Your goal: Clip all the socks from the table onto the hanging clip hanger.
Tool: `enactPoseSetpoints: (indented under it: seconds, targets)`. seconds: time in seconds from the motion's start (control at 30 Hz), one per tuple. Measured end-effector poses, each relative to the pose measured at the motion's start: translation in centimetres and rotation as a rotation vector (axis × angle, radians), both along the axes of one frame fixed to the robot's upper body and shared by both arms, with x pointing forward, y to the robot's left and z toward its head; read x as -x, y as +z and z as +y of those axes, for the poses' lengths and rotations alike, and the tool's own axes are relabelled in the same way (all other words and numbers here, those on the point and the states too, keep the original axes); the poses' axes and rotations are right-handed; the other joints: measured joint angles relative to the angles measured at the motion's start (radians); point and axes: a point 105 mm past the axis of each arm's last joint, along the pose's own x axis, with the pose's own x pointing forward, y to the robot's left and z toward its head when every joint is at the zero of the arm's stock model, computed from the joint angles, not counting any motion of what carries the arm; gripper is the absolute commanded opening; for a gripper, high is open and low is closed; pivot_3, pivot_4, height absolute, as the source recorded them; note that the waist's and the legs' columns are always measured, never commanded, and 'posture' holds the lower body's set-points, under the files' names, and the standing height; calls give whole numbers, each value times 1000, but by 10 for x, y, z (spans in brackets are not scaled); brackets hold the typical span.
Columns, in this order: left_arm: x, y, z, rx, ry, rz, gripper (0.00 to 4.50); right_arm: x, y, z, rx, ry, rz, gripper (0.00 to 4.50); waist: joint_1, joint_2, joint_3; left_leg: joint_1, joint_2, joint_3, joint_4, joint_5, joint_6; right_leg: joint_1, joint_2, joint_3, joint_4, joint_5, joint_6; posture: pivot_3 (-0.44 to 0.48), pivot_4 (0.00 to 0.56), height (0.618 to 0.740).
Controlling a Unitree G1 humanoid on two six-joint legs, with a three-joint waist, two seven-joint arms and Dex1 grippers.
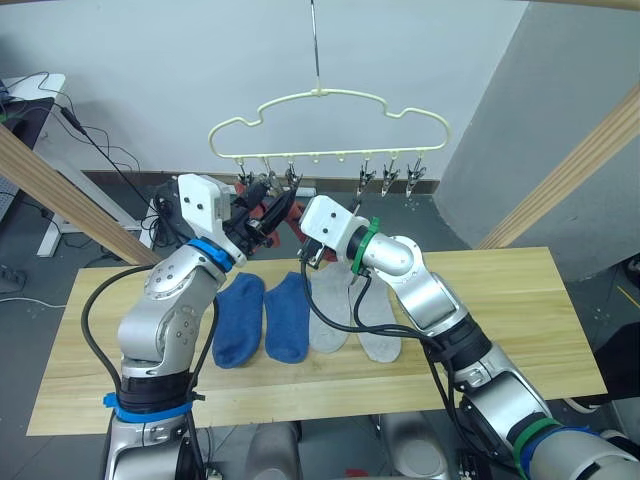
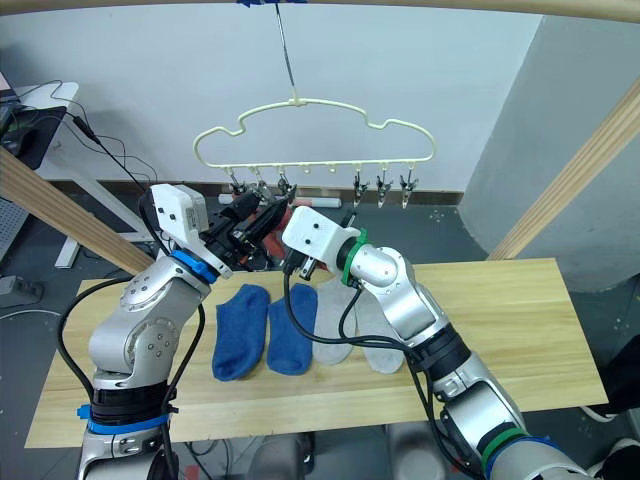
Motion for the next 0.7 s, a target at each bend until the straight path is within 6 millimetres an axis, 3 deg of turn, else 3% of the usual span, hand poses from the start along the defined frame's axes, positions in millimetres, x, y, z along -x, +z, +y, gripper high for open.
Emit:
enactPoseSetpoints:
  seconds: [0.13,0.37,0.7]
  targets:
    - [1,-1,2,-8,8,-4,2667,1,-1,-2,4,4,15,2500,0,0,0,0,0,0,0,0,0,0,0,0,0,0,0,-216,300,733]
    - [8,-2,6,-66,44,-66,2667,13,-8,-33,15,5,45,2500,5,0,0,0,-1,0,0,0,0,0,-1,0,-1,0,0,-220,291,733]
    - [15,-1,-19,-152,64,-242,2667,44,0,-89,-6,14,136,2500,4,0,0,0,-1,1,0,0,0,1,-1,0,-1,0,0,-250,299,733]
